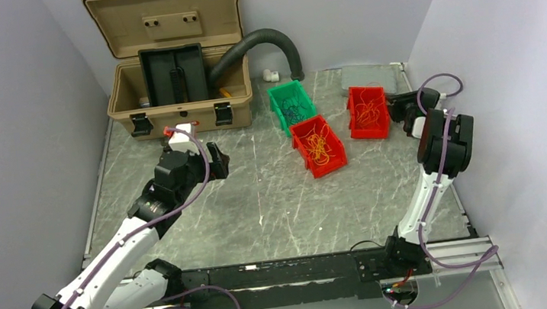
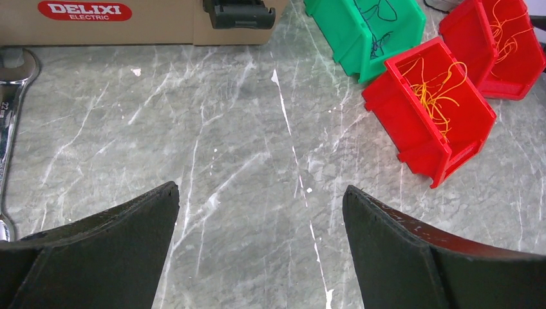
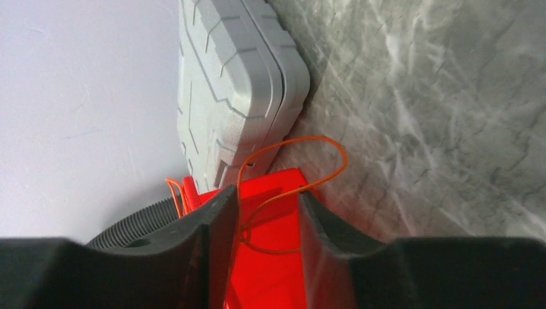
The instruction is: Untangle the cables
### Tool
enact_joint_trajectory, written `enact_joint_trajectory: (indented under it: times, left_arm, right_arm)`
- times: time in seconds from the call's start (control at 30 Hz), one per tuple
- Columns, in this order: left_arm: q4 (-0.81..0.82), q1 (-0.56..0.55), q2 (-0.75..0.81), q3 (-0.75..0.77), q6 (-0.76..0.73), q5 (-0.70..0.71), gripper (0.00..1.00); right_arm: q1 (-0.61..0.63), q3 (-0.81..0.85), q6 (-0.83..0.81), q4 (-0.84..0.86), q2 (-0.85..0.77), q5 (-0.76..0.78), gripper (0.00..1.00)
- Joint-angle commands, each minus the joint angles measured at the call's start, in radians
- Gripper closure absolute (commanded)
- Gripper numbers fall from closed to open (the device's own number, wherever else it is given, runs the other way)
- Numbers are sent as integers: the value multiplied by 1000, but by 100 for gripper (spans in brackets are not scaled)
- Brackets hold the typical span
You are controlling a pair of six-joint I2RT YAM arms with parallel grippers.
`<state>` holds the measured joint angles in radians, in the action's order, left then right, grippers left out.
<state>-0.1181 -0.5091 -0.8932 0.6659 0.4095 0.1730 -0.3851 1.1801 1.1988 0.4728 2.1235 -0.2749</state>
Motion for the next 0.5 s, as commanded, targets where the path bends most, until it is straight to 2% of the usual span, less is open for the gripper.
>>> enact_joint_trajectory:
  times: [0.0, 0.13, 0.17, 0.23, 0.47]
  left_arm:
    - [8, 5, 3, 5, 4, 11, 0]
    - [11, 6, 13, -2, 3, 11, 1]
    - [14, 4, 12, -3, 2, 5, 1]
    - [12, 5, 7, 1, 4, -4, 1]
    - [13, 5, 7, -5, 9, -7, 1]
  right_arm:
    - [-1, 4, 4, 61, -30, -12, 68]
    - [0, 6, -53, 50, -81, -2, 100]
    - [2, 11, -66, 48, -157, -3, 100]
    - [6, 16, -96, 35, -125, 7, 100]
    - [43, -9, -223, -22, -268, 65, 100]
